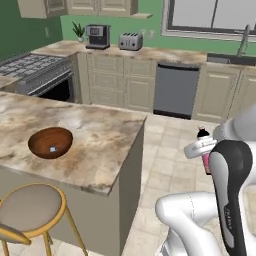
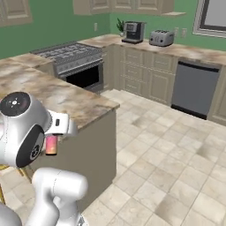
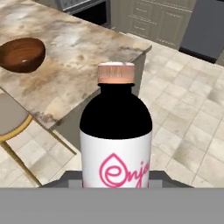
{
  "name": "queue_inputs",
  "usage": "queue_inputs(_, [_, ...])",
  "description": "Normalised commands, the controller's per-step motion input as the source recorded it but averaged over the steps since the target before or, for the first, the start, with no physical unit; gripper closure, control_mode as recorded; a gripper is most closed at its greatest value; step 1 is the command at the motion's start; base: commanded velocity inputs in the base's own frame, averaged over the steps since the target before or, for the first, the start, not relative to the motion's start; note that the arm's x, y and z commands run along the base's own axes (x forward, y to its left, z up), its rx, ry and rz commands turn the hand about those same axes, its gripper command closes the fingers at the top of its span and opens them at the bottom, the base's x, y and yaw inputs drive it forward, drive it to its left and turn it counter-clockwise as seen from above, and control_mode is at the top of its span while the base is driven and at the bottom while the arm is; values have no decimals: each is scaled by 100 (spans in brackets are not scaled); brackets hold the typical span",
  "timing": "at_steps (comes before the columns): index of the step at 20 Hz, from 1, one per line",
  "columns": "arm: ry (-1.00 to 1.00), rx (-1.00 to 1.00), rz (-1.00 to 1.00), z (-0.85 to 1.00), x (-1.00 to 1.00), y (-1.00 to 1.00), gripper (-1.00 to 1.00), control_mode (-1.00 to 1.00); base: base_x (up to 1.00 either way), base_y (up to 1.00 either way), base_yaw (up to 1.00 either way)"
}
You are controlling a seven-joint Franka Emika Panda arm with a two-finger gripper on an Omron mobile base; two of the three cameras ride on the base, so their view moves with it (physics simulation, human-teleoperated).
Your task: Open the fridge, grab two sodas, and place both sodas inside the bowl with ice on the dining counter.
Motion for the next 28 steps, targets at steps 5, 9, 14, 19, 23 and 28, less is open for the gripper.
queue_inputs(5, [0,0,0,0,0,0,100,100,-6,100,0])
queue_inputs(9, [0,0,0,0,0,0,100,100,15,100,-12])
queue_inputs(14, [0,0,0,0,0,0,100,100,10,89,-29])
queue_inputs(19, [0,0,0,0,0,0,100,100,19,97,-28])
queue_inputs(23, [6,-14,-13,-6,70,100,100,-100,0,0,0])
queue_inputs(28, [17,-12,3,-12,100,90,100,-100,0,0,0])
